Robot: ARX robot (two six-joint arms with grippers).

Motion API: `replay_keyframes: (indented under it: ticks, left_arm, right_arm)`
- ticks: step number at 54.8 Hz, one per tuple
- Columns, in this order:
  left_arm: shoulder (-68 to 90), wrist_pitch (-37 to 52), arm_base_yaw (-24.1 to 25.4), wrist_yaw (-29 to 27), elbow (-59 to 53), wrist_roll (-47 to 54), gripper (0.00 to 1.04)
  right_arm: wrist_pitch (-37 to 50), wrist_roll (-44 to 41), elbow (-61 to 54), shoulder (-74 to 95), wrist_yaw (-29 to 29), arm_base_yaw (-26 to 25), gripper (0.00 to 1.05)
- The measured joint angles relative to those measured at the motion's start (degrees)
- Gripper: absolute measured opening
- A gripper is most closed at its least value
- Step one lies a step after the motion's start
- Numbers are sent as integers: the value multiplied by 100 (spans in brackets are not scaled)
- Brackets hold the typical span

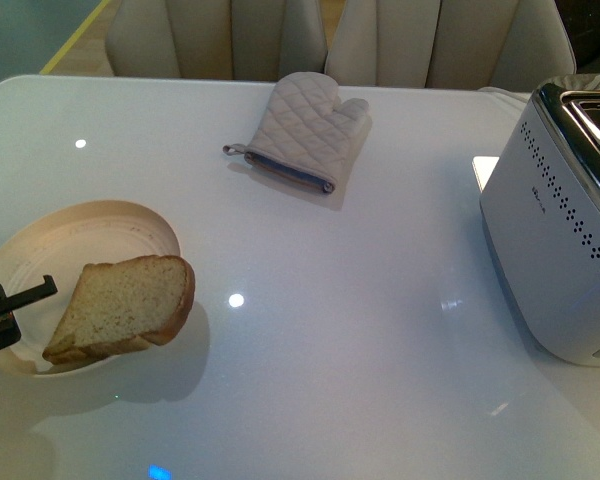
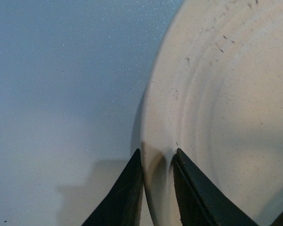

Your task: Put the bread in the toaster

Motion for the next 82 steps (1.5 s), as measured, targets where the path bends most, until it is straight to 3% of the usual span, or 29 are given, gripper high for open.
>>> replay_keyframes:
  ticks: [9,41,66,75,82]
  left_arm:
    - [-81,-74,-289,31,24,-363,4]
    - [-118,-1088,-2463,278,431,-2601,4]
    - [-81,-1333,-3121,437,656,-3300,4]
    - [-116,-1320,-3150,693,496,-3355,40]
    - [-420,-1176,-2964,699,223,-3368,58]
  right_arm:
    - [0,0,0,0,-2,0,96]
    - [0,0,0,0,-2,0,96]
    - [0,0,0,0,-2,0,96]
    - [0,0,0,0,-2,0,96]
    - [0,-2,0,0,-2,0,96]
